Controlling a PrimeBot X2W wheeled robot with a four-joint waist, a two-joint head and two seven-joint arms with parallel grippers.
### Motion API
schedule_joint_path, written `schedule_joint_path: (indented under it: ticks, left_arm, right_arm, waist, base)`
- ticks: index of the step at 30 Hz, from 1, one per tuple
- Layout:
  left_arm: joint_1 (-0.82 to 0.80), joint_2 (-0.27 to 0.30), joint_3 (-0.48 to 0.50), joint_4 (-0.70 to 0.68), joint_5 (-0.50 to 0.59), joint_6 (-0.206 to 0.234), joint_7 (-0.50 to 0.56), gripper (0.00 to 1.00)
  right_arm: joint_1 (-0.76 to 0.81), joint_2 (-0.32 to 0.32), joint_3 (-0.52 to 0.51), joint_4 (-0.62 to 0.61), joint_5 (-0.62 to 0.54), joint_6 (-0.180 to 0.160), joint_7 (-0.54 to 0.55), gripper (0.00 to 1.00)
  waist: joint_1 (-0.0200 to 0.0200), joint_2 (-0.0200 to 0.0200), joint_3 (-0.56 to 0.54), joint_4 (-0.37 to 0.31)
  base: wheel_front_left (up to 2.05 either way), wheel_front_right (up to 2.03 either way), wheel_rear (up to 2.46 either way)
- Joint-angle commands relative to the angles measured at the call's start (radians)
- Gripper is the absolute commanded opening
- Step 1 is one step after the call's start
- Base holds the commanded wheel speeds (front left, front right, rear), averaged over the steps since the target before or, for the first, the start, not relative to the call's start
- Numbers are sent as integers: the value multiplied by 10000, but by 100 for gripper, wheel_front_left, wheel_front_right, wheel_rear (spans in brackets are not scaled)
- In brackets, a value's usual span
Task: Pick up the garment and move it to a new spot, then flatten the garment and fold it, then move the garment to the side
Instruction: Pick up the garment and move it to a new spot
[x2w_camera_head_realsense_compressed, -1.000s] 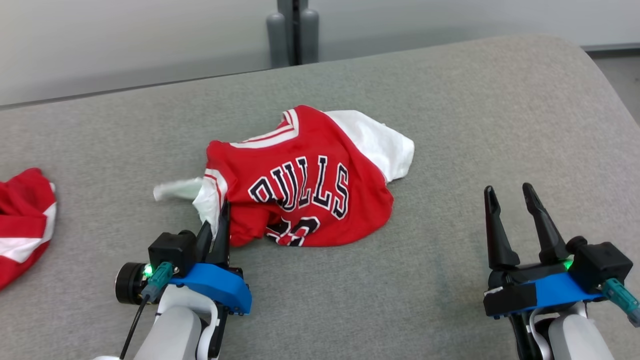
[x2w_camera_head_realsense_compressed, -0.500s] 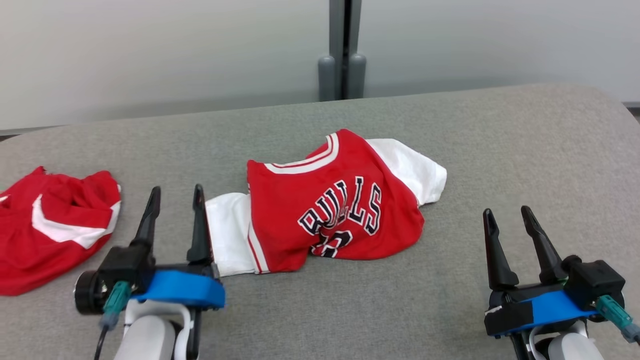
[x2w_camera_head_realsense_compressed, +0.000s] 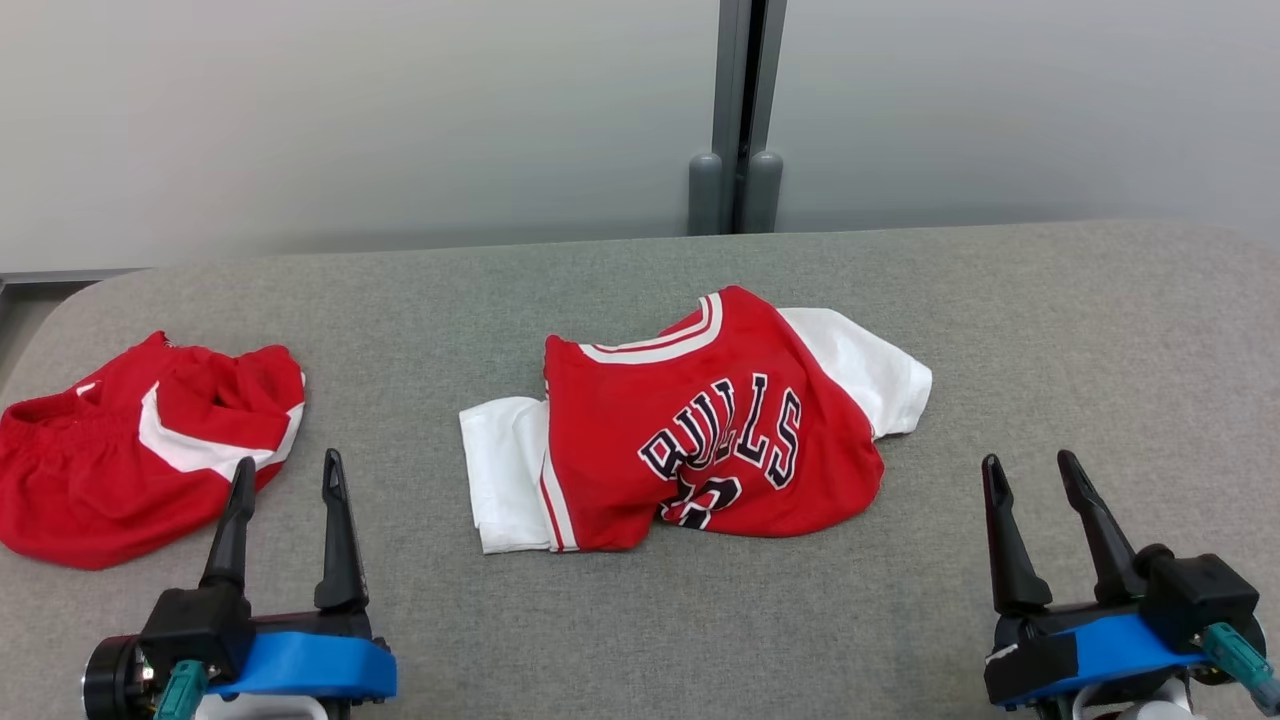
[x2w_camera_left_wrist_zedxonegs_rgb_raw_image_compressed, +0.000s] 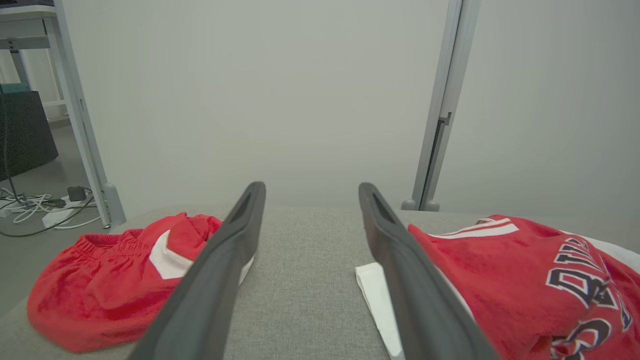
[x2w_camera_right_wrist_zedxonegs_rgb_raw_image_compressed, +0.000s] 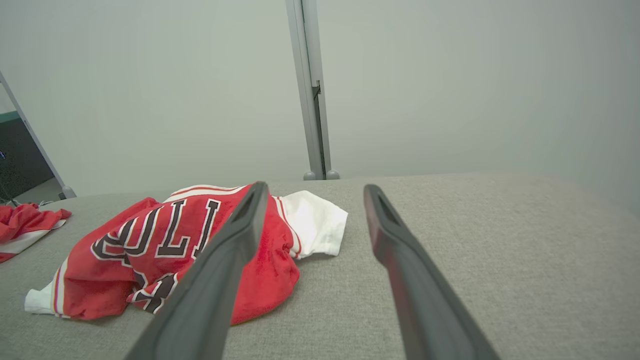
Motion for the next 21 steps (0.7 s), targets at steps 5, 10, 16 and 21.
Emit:
schedule_joint_path:
  ticks: [5, 10, 16, 21]
  left_arm:
    - [427, 1, 145, -28, 237, -144, -48, 100]
    - [555, -81, 277, 128, 354, -263, -49, 100]
    - [542, -188, 420, 151, 481, -349, -49, 100]
    - [467, -225, 475, 209, 604, -406, -49, 100]
  right_arm:
    - [336, -10, -113, 108, -129, 3, -4, 100]
    - [459, -12, -242, 212, -229, 5, 72, 100]
    - [509, -12, -239, 266, -239, 5, 106, 100]
    - [446, -12, -227, 285, -236, 5, 103, 100]
  waist:
    - [1, 0, -142, 93]
    - [1, 0, -237, 167]
    - [1, 0, -284, 194]
    - [1, 0, -245, 196]
  base:
    - [0, 0, 0]
    - [0, 0, 0]
    - [0, 0, 0]
    - [0, 0, 0]
